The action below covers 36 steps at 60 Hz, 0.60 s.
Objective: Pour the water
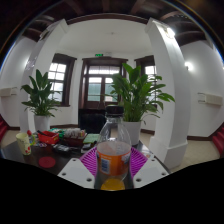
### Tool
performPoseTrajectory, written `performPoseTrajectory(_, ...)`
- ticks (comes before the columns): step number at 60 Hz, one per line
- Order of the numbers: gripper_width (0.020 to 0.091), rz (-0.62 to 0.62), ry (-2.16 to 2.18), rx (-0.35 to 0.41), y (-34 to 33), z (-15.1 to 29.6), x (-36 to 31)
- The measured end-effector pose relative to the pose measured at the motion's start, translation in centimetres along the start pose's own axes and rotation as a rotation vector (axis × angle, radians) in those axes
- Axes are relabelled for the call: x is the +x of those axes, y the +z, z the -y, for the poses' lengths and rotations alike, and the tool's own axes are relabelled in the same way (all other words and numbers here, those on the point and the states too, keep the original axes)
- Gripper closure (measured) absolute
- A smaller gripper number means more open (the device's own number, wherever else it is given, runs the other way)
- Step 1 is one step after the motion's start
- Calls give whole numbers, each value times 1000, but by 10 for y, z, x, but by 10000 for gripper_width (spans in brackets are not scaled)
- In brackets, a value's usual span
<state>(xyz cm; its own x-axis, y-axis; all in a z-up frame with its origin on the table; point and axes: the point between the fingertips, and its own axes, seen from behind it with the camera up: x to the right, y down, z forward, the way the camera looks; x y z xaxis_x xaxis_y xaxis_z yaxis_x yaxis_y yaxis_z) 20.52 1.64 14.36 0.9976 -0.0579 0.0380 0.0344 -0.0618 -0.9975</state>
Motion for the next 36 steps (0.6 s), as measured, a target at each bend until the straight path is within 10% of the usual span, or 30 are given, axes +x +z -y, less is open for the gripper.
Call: performPoseTrajectory(36,772,148,-698,-56,29,16,-134)
